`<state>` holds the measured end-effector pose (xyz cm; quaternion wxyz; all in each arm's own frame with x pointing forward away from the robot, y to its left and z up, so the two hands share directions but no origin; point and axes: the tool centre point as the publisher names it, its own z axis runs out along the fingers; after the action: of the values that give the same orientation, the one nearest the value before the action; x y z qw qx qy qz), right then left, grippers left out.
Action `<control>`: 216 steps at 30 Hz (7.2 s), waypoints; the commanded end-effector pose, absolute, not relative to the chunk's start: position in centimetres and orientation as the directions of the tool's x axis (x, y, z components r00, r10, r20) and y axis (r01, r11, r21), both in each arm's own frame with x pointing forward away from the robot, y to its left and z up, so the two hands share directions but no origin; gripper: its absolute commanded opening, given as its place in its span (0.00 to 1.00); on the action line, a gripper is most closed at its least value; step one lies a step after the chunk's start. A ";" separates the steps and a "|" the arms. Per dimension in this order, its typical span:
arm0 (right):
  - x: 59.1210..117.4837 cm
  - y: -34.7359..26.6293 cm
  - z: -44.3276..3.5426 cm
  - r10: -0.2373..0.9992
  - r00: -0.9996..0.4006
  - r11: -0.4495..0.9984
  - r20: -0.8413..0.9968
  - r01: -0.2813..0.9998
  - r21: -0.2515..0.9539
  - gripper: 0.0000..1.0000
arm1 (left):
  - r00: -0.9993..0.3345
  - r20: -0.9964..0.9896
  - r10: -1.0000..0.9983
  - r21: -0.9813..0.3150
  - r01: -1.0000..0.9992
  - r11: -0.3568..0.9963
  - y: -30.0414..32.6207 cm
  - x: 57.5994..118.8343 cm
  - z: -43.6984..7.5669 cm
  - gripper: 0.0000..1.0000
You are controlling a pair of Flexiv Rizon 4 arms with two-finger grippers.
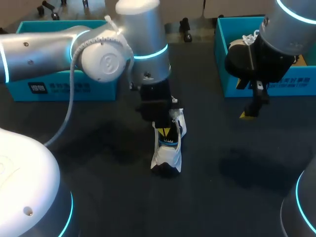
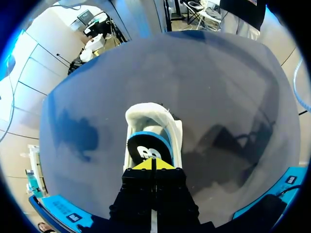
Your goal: Take the shoe out of the shoebox, open the shoe tongue, remove and reinsert the insole, then place the shoe into the shoebox
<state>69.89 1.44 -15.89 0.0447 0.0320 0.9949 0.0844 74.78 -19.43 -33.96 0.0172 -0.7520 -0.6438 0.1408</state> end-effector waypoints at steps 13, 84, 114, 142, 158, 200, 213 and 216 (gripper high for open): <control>70.1 1.6 -16.0 0.072 -0.994 0.984 -0.081 0.058 0.167 1.00 | 0.115 -0.131 0.985 -0.248 0.958 -0.144 -19.7 73.6 -37.8 0.00; 70.1 1.6 -16.0 0.072 -0.994 0.984 -0.081 0.058 0.167 1.00 | 0.101 -0.176 0.979 -0.145 0.981 -0.127 -21.1 72.3 -38.4 0.00; 70.1 1.6 -16.0 0.072 -0.994 0.984 -0.081 0.058 0.167 1.00 | 0.125 -0.235 0.964 0.197 0.977 -0.079 -21.8 76.9 -33.9 0.00; 70.1 1.6 -16.0 0.072 -0.994 0.984 -0.081 0.058 0.167 1.00 | 0.078 -0.160 0.984 0.241 0.970 -0.038 -21.0 78.7 -34.5 1.00; 70.1 1.6 -16.0 0.072 -0.994 0.984 -0.081 0.058 0.167 1.00 | 0.130 -0.071 0.989 0.208 0.972 -0.113 -21.0 79.1 -32.7 1.00; 70.1 1.6 -16.0 0.072 -0.994 0.984 -0.081 0.058 0.167 1.00 | 0.101 -0.064 0.993 0.207 0.974 -0.086 -22.1 85.7 -29.0 0.49; 70.1 1.6 -16.0 0.072 -0.994 0.984 -0.081 0.058 0.167 1.00 | 0.101 -0.039 0.994 0.149 0.984 -0.094 -20.2 84.2 -30.9 0.41; 70.1 1.6 -16.0 0.072 -0.994 0.984 -0.081 0.058 0.167 1.00 | 0.097 -0.044 0.994 0.132 0.987 -0.091 -19.7 83.3 -31.1 0.40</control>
<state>69.91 1.48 -15.90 0.0446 0.0324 0.9949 0.0841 83.72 -20.44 -31.07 -0.0580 -0.7369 -0.6728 -0.0299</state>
